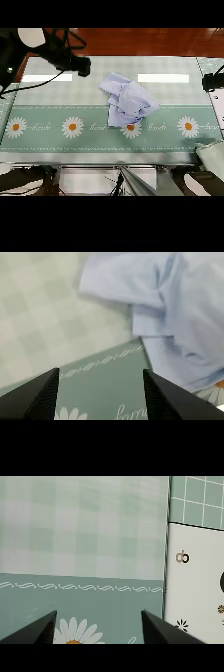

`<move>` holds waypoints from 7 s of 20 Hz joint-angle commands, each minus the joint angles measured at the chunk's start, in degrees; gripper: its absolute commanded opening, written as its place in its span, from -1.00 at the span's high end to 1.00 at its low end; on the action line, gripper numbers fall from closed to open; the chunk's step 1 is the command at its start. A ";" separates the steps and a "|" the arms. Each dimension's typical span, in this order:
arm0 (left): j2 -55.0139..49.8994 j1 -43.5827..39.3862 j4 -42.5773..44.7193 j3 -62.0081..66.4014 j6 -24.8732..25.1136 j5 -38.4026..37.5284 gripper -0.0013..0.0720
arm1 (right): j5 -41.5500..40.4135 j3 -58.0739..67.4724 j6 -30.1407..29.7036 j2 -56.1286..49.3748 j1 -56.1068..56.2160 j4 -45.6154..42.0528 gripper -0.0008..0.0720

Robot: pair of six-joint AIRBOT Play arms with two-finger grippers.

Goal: Fold the shirts.

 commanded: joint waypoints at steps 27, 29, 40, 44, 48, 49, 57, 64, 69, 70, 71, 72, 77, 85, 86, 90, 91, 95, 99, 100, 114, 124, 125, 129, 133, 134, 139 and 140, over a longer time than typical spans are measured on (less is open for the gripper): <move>-15.13 -1.55 -69.24 -41.70 24.70 29.73 0.91 | 2.47 -2.01 -1.29 -5.53 0.00 7.15 -0.65; -15.06 -1.18 -69.22 -41.70 25.44 28.96 0.91 | 3.52 -2.01 -6.36 -5.51 0.00 18.75 -0.65; -15.04 -1.07 -69.07 -41.70 26.40 26.08 0.92 | 8.04 -6.21 -20.98 -5.53 1.51 54.21 -0.67; -15.04 -1.07 -69.07 -41.70 26.40 25.64 0.92 | 6.75 -13.86 -21.09 -5.53 6.64 52.74 -0.66; -14.73 -1.05 -69.07 -41.68 26.49 25.64 0.92 | -4.79 -17.57 -16.26 -5.51 10.88 41.59 0.92; -14.25 -1.03 -69.05 -41.57 27.34 25.62 0.92 | -7.15 -17.57 -15.50 -5.27 10.67 40.46 0.92; 7.58 6.32 -68.61 -41.44 32.41 26.97 0.93 | -11.87 -5.62 -15.43 2.67 2.49 38.42 0.92; 38.47 18.97 -68.61 -31.28 33.64 40.39 0.93 | -17.27 7.08 -11.19 9.03 -3.50 38.71 0.92; 46.84 21.00 -66.01 -21.81 35.28 44.94 0.92 | -19.02 15.63 -5.84 11.17 -3.50 37.27 0.92; 47.56 21.00 -63.73 -20.92 34.77 44.50 0.93 | -18.45 16.44 -4.46 11.32 -3.50 35.47 0.92; 48.09 21.00 -61.29 -20.65 33.44 44.22 0.93 | -17.35 16.72 -2.05 11.45 -3.50 32.06 0.92; 48.35 21.00 -57.99 -20.65 30.88 42.88 0.93 | -15.17 16.72 0.26 11.43 -3.50 28.35 0.92; 47.87 20.98 -40.52 -20.65 15.72 26.56 0.93 | 3.63 16.70 3.76 11.15 -3.50 15.32 0.92; 52.39 20.98 -39.43 -20.57 15.15 27.52 0.93 | 2.60 16.70 0.09 15.69 -3.45 25.77 0.92; 53.07 20.98 -39.43 -20.26 15.15 28.46 0.93 | 1.27 16.72 0.09 16.79 -3.45 27.28 0.92; 54.01 20.98 -39.41 -15.61 15.10 29.27 0.93 | -0.07 16.72 0.66 21.38 -3.45 30.38 0.92; 54.01 20.98 -39.41 -14.27 14.93 29.07 0.92 | 0.74 16.72 1.33 22.40 -3.45 30.12 0.92; 53.90 20.98 -36.11 -12.37 8.87 20.65 0.93 | 12.63 16.70 3.26 23.30 -3.45 29.33 0.92; 51.71 20.98 -27.02 -13.94 2.01 3.54 0.92 | 24.15 16.70 2.47 18.88 -3.43 29.75 0.92; 51.10 20.98 -25.68 -15.34 2.03 1.42 0.93 | 25.29 16.70 2.01 16.63 -3.43 30.67 0.92; 25.31 20.98 -4.92 -31.95 5.38 3.45 0.92 | 3.98 16.63 -0.04 -28.48 14.99 26.29 0.92; 3.89 20.87 -15.50 -31.95 5.31 12.17 0.92 | -5.42 16.70 -0.17 -36.06 14.99 25.31 0.86; 3.52 20.87 -15.50 -31.95 5.31 12.15 0.92 | -5.35 16.72 -0.94 -35.78 14.71 24.96 0.37; 3.69 20.87 -15.47 -31.95 6.36 10.95 0.92 | -2.62 16.70 -3.98 -30.62 8.94 21.05 -0.39; 3.69 20.87 -15.47 -31.95 8.17 10.01 0.92 | 0.81 13.66 -2.51 -25.59 -5.25 20.76 -0.38; 3.69 20.87 -15.47 -31.95 8.17 10.01 0.92 | 0.92 10.56 -3.39 -24.98 -9.35 25.18 -0.38; 3.69 20.87 -15.50 -31.95 8.17 10.03 0.92 | -4.02 -9.38 -14.71 -24.94 -20.33 51.71 -0.38; 3.67 20.87 -15.50 -31.95 8.17 10.03 0.92 | -6.08 -12.24 -16.33 -24.94 -20.28 54.82 -0.38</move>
